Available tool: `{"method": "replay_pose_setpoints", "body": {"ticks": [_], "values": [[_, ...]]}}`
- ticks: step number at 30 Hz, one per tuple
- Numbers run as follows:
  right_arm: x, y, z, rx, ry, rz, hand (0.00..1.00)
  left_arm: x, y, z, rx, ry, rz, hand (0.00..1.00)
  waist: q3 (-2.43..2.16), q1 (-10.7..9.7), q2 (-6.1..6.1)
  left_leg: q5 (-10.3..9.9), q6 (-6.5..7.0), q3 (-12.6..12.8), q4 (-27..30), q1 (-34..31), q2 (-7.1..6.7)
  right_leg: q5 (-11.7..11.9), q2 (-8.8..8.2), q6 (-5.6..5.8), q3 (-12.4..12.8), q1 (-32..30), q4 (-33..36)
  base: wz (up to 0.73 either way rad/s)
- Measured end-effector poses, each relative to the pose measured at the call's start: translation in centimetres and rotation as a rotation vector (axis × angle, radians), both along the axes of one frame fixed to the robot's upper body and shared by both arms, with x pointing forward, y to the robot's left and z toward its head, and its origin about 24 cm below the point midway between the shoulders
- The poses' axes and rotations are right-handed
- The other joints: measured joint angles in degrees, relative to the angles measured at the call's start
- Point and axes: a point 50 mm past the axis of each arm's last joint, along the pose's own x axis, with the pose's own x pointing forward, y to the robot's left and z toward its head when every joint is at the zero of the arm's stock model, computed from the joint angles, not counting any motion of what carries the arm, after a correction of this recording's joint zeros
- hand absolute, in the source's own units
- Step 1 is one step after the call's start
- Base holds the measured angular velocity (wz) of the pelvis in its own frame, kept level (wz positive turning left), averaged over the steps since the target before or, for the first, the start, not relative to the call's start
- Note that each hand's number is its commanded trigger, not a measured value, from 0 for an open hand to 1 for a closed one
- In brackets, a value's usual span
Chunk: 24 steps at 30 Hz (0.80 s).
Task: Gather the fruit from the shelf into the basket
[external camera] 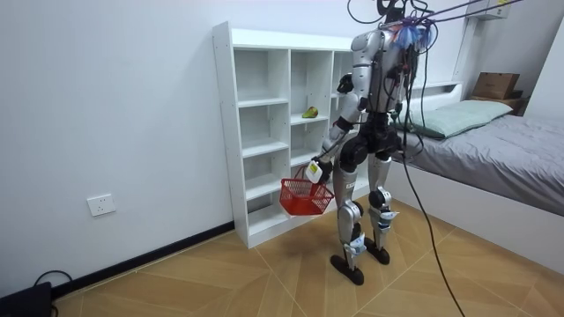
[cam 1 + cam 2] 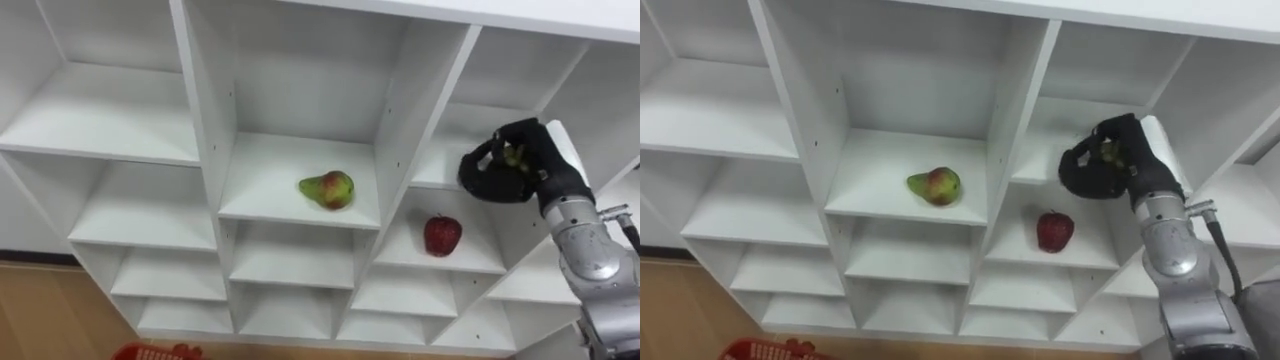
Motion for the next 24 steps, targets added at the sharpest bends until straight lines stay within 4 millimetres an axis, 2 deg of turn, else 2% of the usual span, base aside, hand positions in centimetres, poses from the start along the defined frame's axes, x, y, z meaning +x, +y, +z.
{"method": "replay_pose_setpoints", "body": {"ticks": [4, 7, 8, 12, 20, 24], "values": [[-1.1, 1.2, 0.6, 0.01, -0.02, 0.072, 1.0, 0.4, -0.3, 0.0, -0.001, -0.013, -0.022, 1.0, 0.11, -0.5, 0.37, 0.0, 0.0, 0.4, 0.1, -1.0, 0.01, 0.0, -0.04, -0.01, 0.0, -1.0, 0.0, -0.03], [-1.8, 3.1, 1.1, 0.033, -0.024, 0.174, 1.0, 0.4, -0.7, -0.1, -0.006, -0.012, -0.028, 1.0, 0.06, -1.4, 1.29, 0.0, 0.01, 1.1, -0.1, -1.0, 0.04, 0.0, -0.06, -0.01, 0.5, -1.5, 0.1, -0.1], [-2.2, 3.8, 1.2, 0.038, -0.016, 0.219, 1.0, 0.7, -0.8, -0.1, -0.007, -0.02, -0.034, 1.0, -0.05, -1.5, 1.57, 0.0, 0.02, 1.2, -0.2, -1.1, 0.04, 0.0, -0.07, -0.01, 0.7, -1.7, 0.2, -0.09], [-2.6, 5.4, 0.8, 0.076, 0.035, 0.314, 1.0, 1.8, -1.0, 0.1, -0.009, -0.059, -0.056, 1.0, -0.01, -1.4, 2.41, 0.1, 0.06, 1.5, -0.1, -0.9, 0.09, 0.0, -0.1, 0.0, 0.8, -1.8, 0.2, -0.02], [-3.5, 7.3, 0.2, 0.138, 0.112, 0.433, 1.0, 2.3, -1.5, 0.2, -0.02, -0.076, -0.063, 1.0, 0.02, -1.3, 2.75, 0.1, 0.06, 1.3, 0.0, -1.5, 0.09, 0.0, -0.09, 0.0, 0.8, -2.1, 0.2, 0.0], [-3.9, 8.4, -0.4, 0.154, 0.141, 0.478, 1.0, 2.6, -1.7, 0.2, -0.025, -0.08, -0.074, 1.0, -0.12, -1.1, 2.79, 0.1, 0.06, 1.4, 0.1, -2.0, 0.09, 0.0, -0.02, -0.02, 1.4, -2.7, 0.3, -0.01]]}}
